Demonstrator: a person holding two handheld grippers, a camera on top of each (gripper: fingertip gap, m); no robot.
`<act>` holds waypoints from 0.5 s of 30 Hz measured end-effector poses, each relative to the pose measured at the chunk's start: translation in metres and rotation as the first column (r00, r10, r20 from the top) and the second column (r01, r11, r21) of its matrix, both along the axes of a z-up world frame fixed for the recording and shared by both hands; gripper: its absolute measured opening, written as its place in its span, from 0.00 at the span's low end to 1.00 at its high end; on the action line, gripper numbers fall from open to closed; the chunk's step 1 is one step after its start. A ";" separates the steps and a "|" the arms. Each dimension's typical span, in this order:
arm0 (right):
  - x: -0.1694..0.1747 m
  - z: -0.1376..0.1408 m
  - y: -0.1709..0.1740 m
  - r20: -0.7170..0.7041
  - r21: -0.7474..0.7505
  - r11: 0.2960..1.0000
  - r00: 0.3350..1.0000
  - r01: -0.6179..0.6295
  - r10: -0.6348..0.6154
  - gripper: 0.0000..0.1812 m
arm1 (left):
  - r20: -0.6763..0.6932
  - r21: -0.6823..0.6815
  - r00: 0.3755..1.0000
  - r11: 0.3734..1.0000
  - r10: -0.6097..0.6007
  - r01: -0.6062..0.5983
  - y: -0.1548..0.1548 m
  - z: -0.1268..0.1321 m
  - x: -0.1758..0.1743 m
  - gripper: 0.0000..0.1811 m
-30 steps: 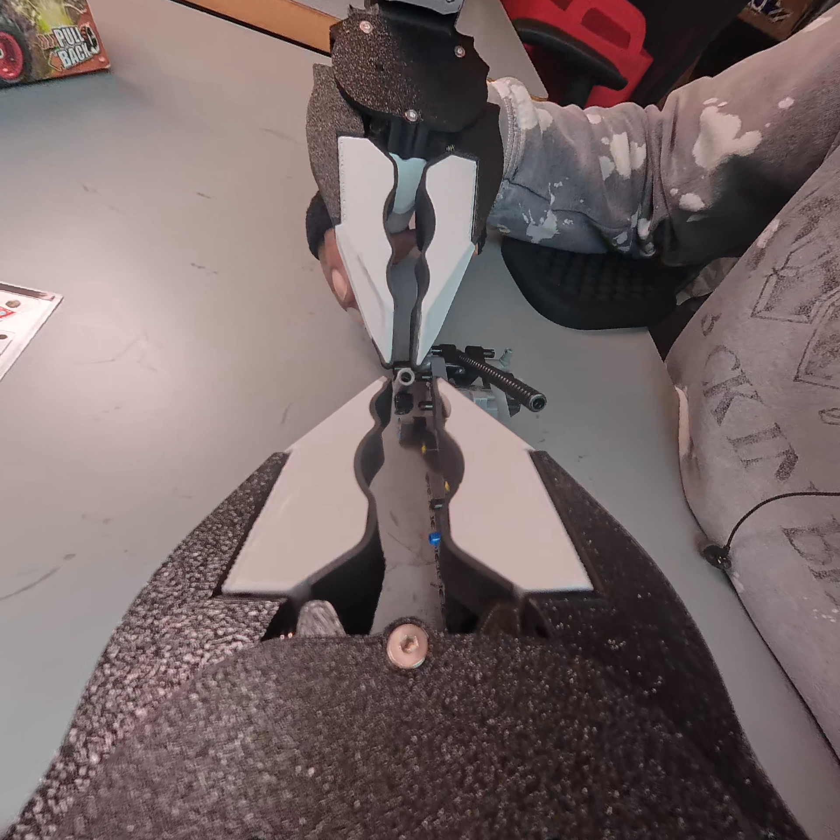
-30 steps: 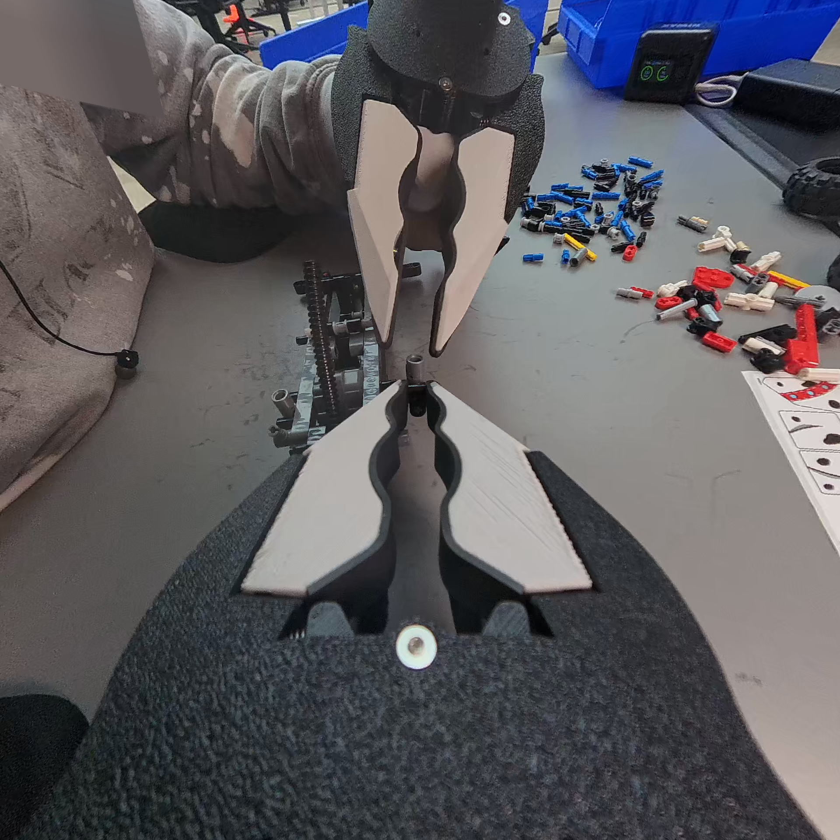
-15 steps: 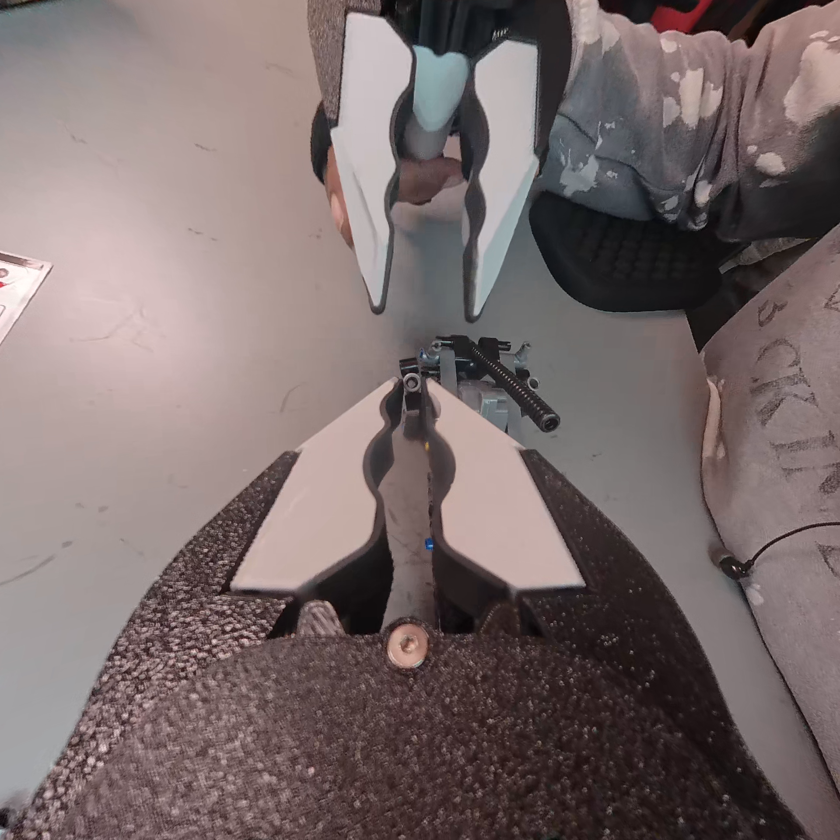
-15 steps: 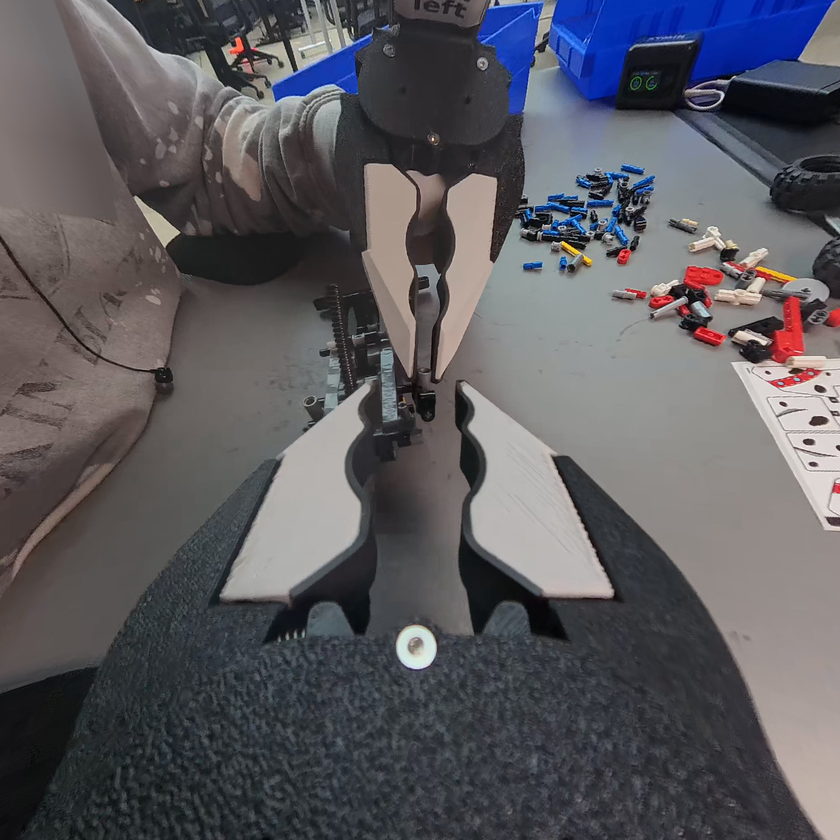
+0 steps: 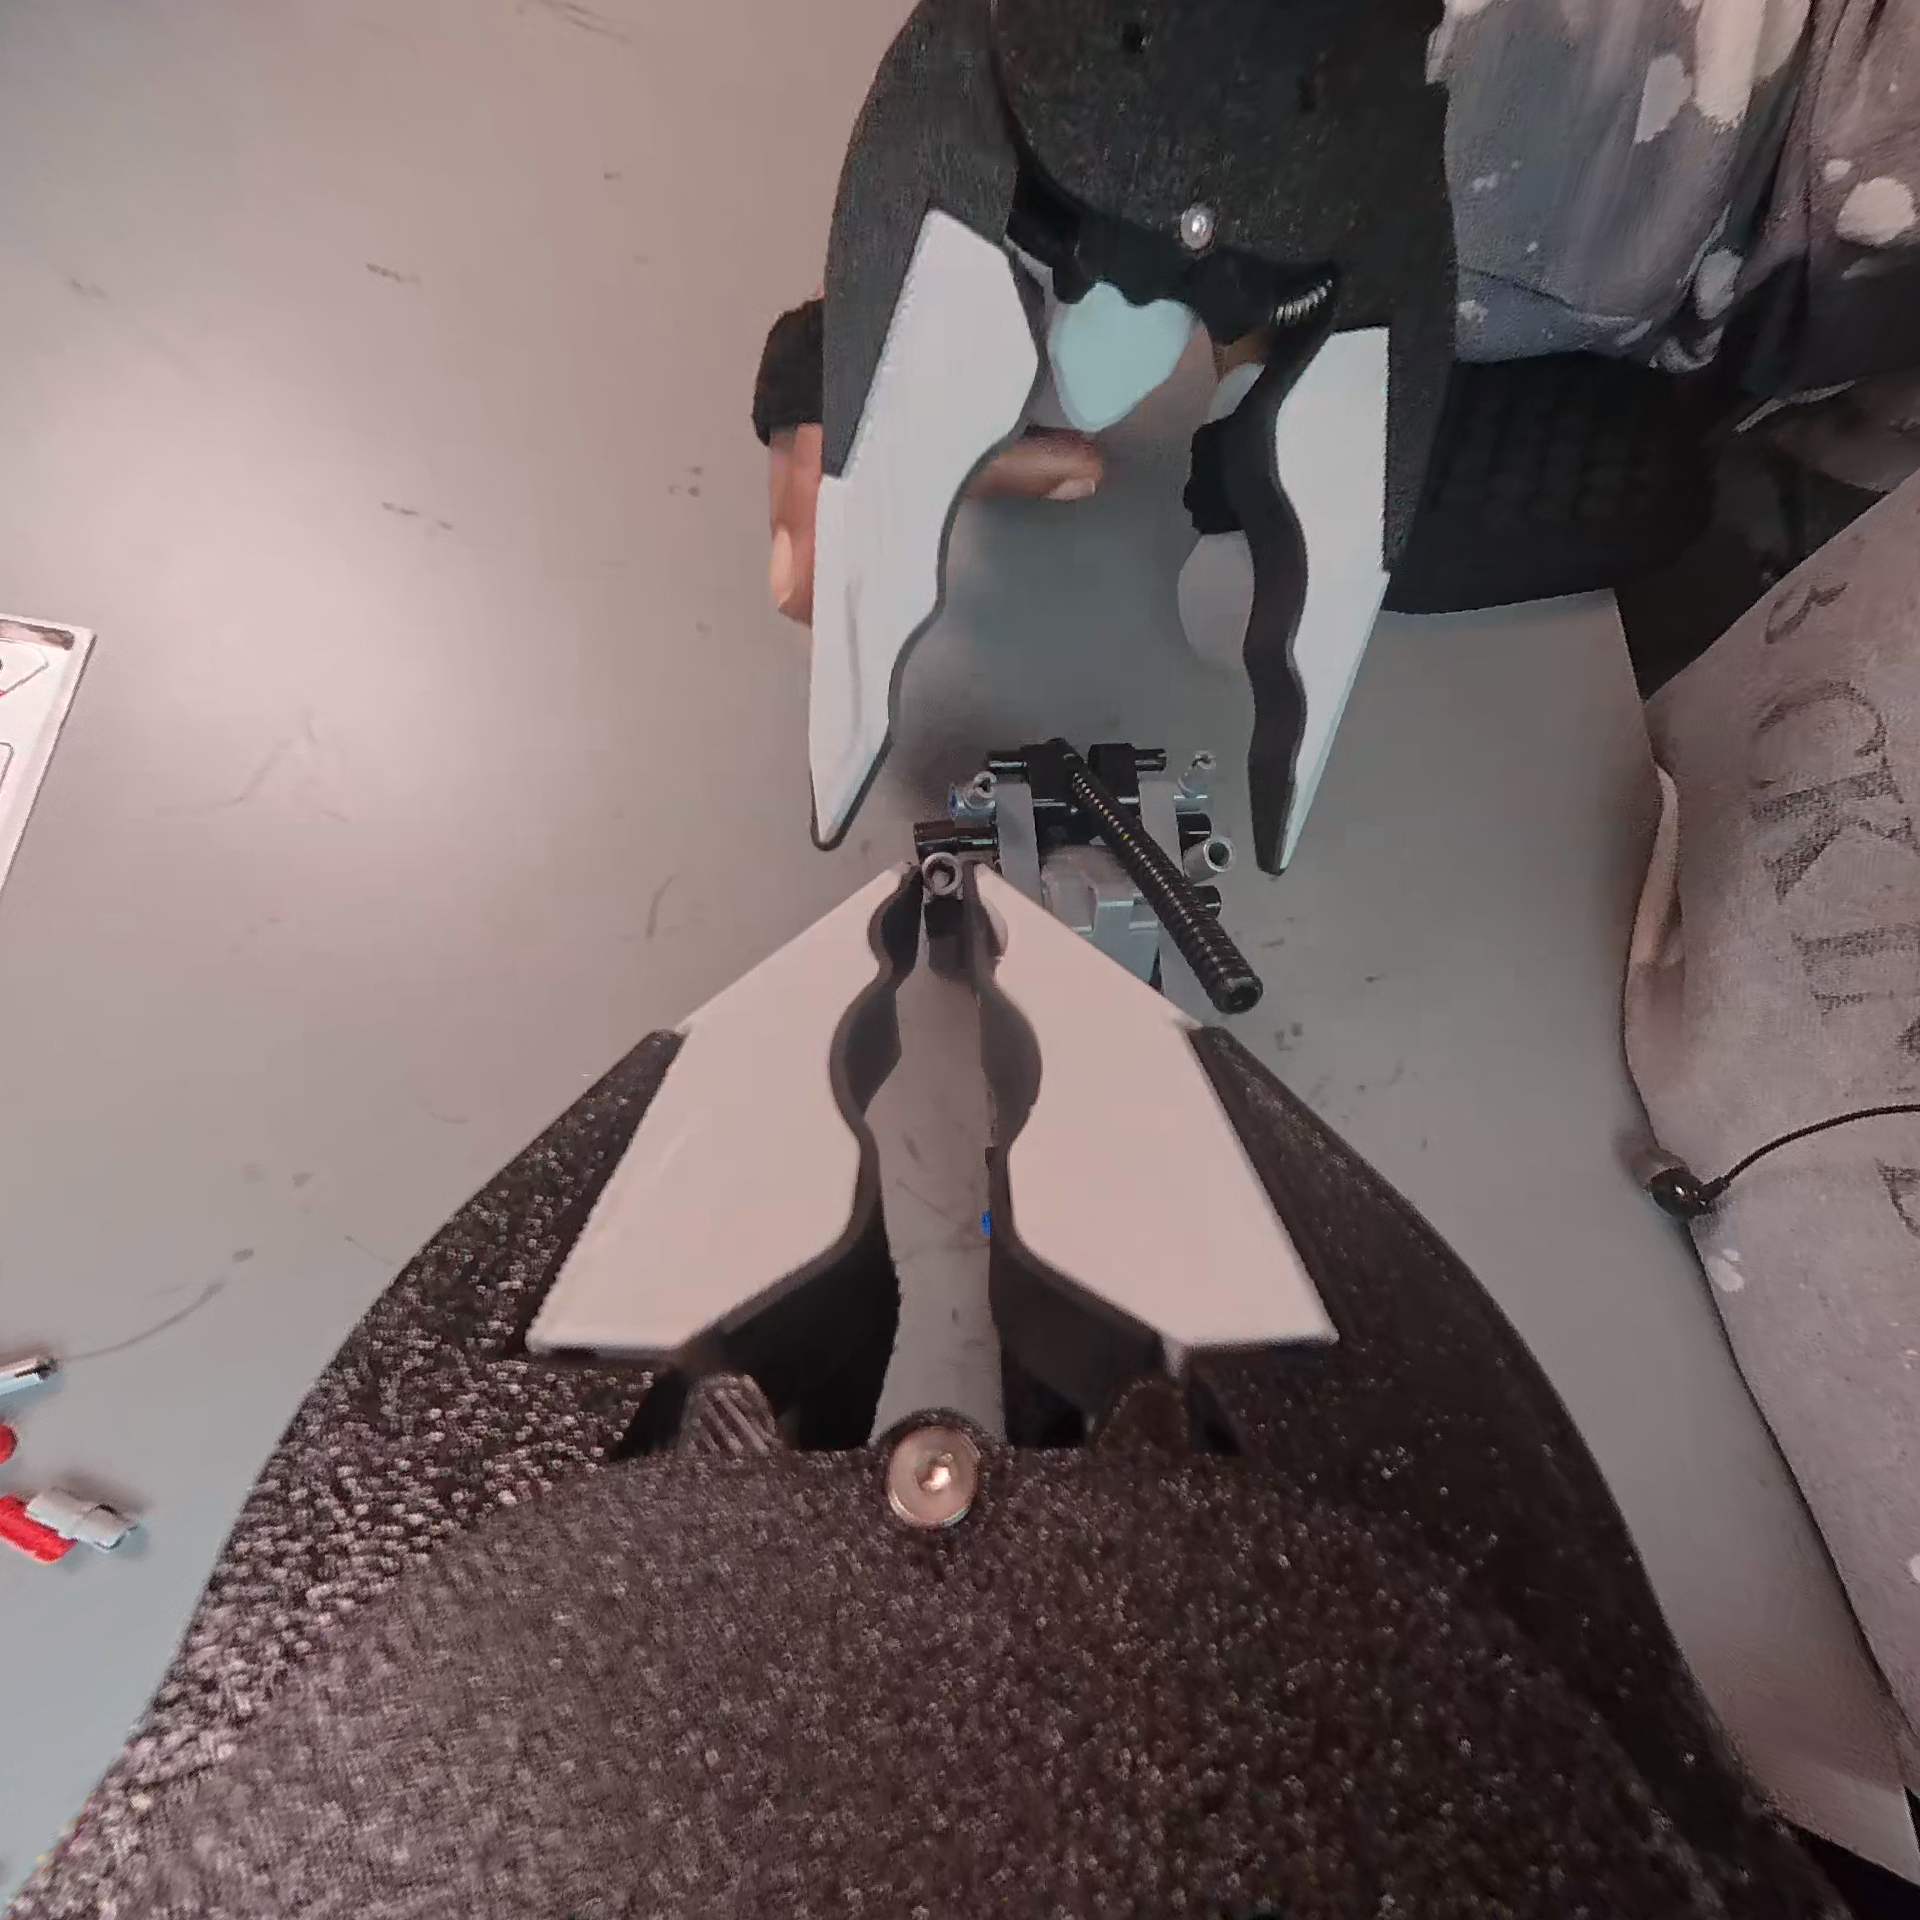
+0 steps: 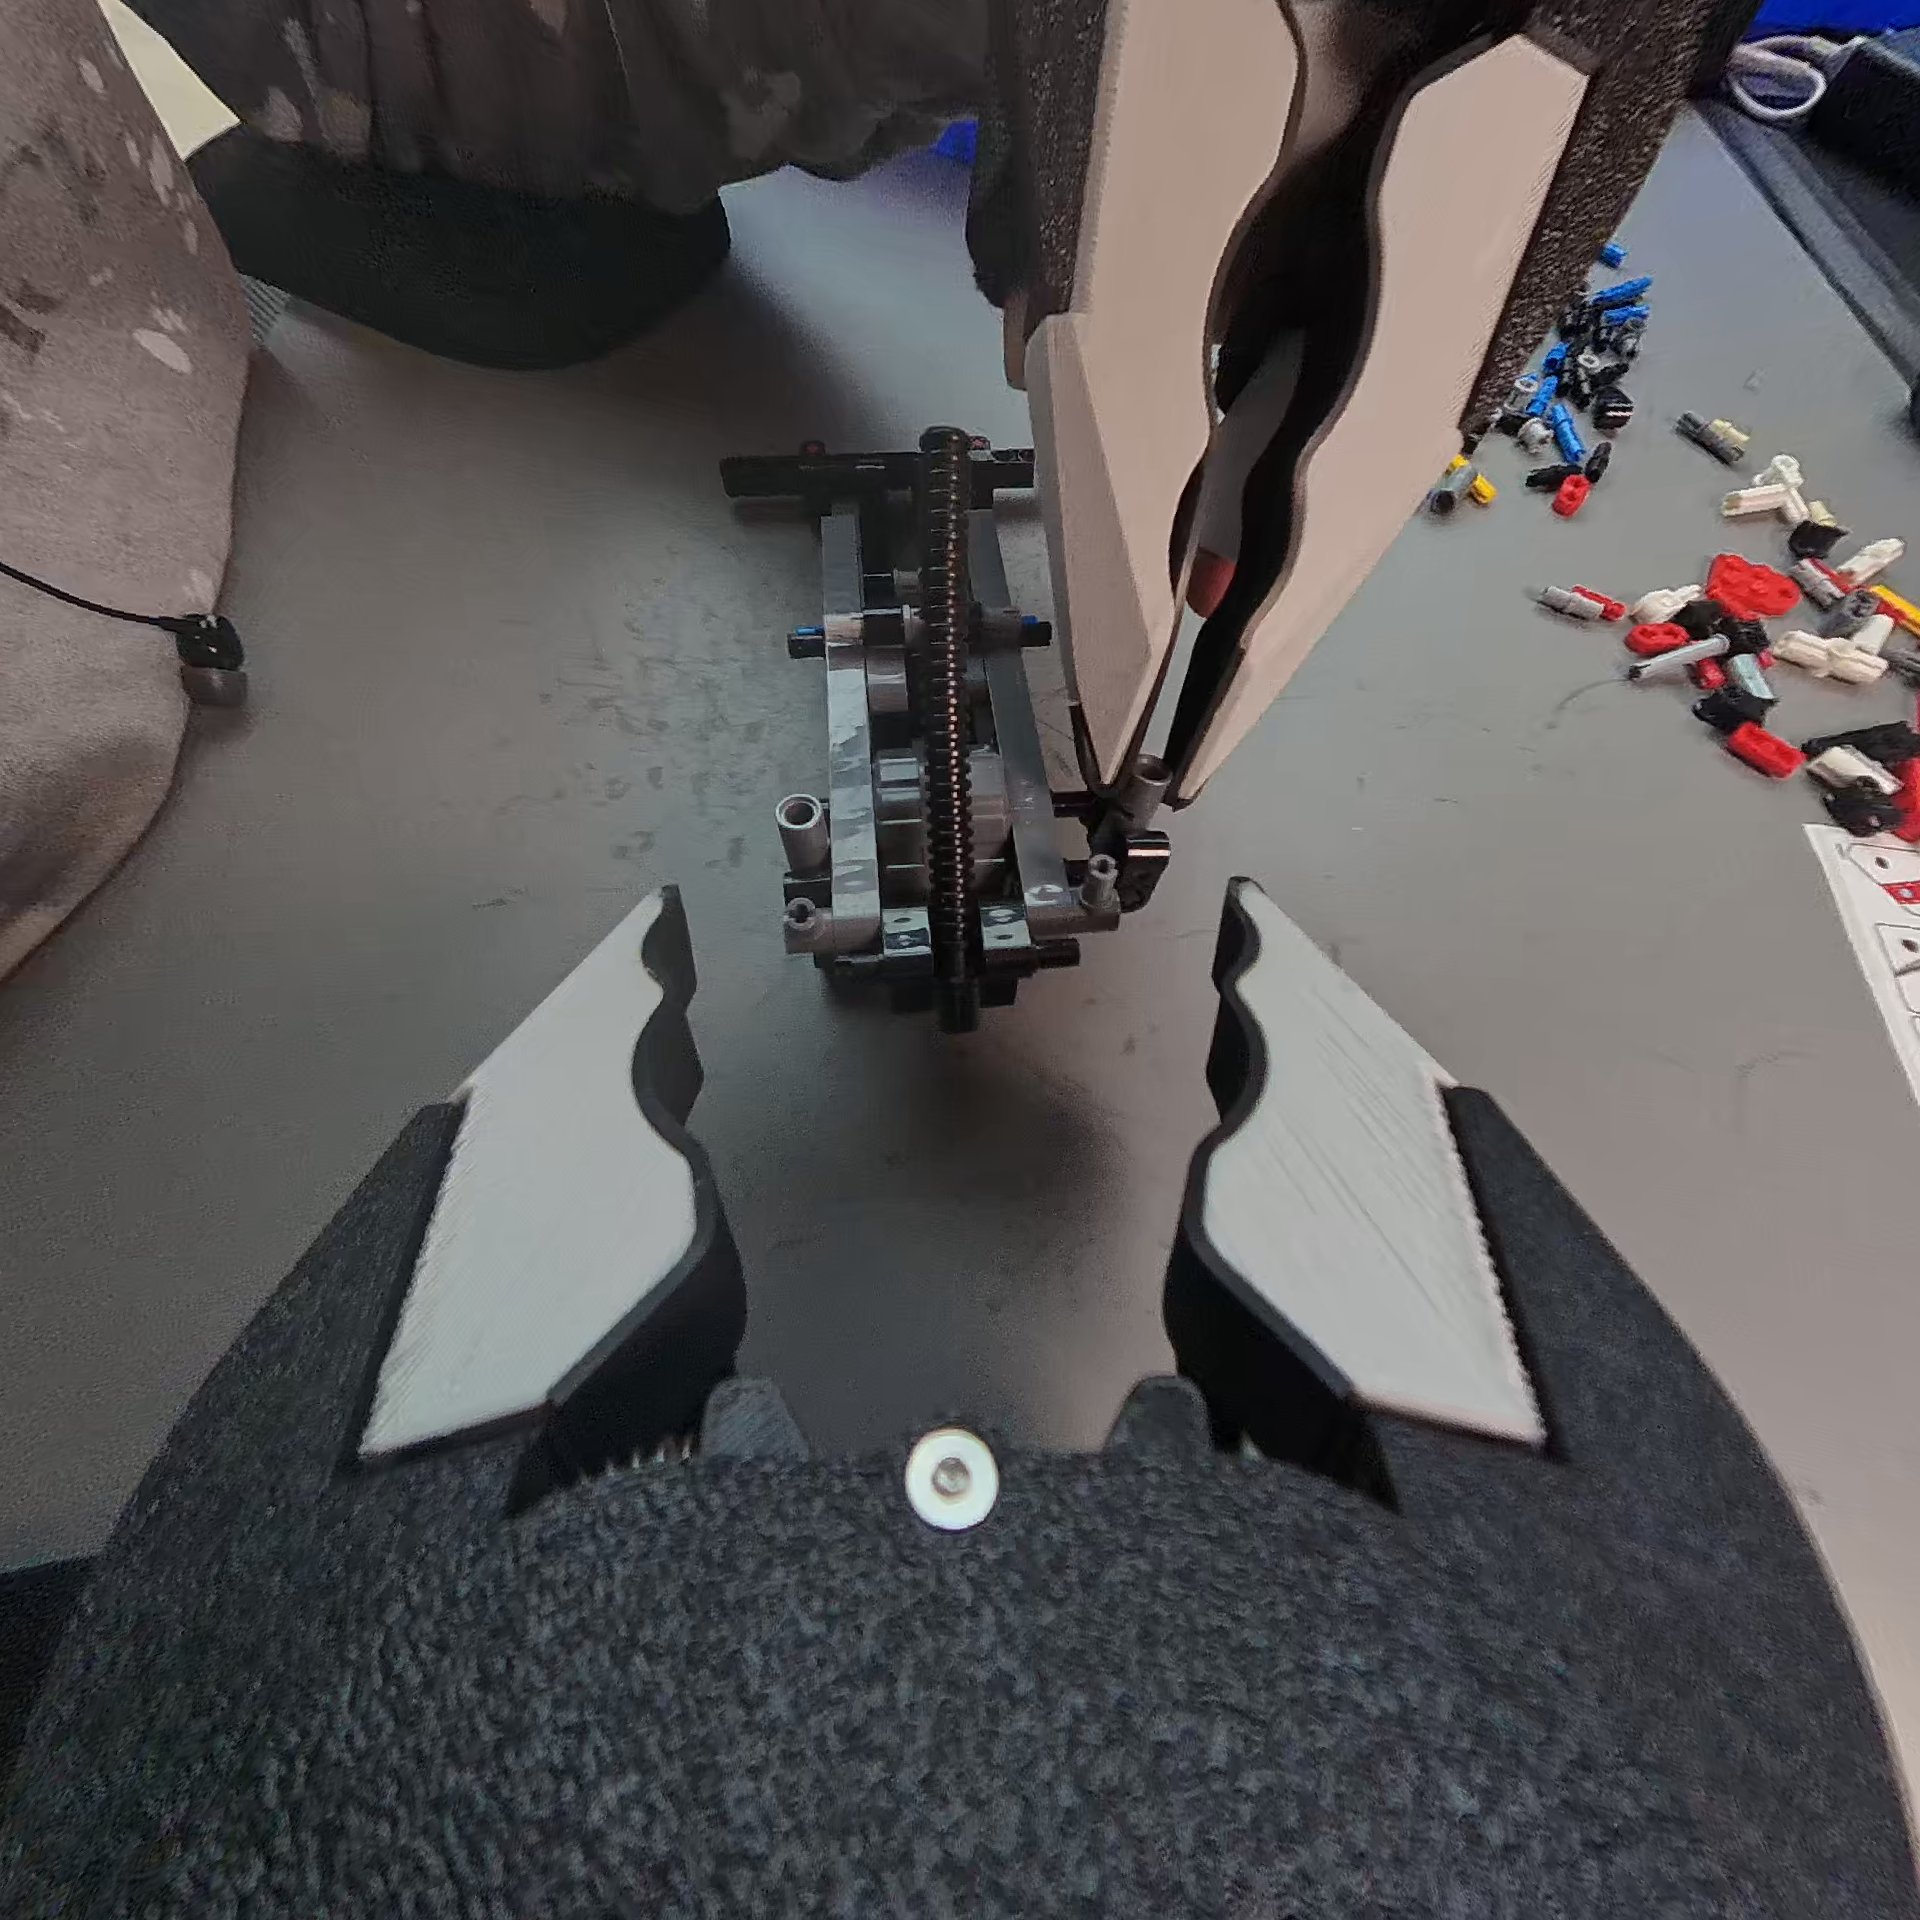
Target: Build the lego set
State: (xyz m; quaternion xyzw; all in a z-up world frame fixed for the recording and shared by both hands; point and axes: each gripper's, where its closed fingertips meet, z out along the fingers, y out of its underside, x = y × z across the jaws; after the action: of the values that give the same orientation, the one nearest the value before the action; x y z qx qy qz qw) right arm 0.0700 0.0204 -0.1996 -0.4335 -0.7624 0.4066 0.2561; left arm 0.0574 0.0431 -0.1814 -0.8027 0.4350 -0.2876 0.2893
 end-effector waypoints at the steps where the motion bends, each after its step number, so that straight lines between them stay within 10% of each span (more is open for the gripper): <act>1: -0.003 -0.001 0.000 -0.010 -0.010 1.000 1.000 -0.003 0.003 0.53 | -0.006 -0.004 1.000 1.000 -0.009 0.009 0.000 0.000 0.000 0.05; 15: -0.005 0.002 -0.004 -0.028 -0.038 0.999 0.999 -0.032 0.031 0.40 | -0.016 -0.036 0.999 0.998 -0.050 0.049 0.001 0.000 0.005 0.05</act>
State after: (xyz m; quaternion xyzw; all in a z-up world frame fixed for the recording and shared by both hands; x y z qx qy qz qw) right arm 0.0652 0.0164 -0.1977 -0.4207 -0.7576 0.4309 0.2518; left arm 0.0627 0.0439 -0.1814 -0.7991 0.4521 -0.2955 0.2641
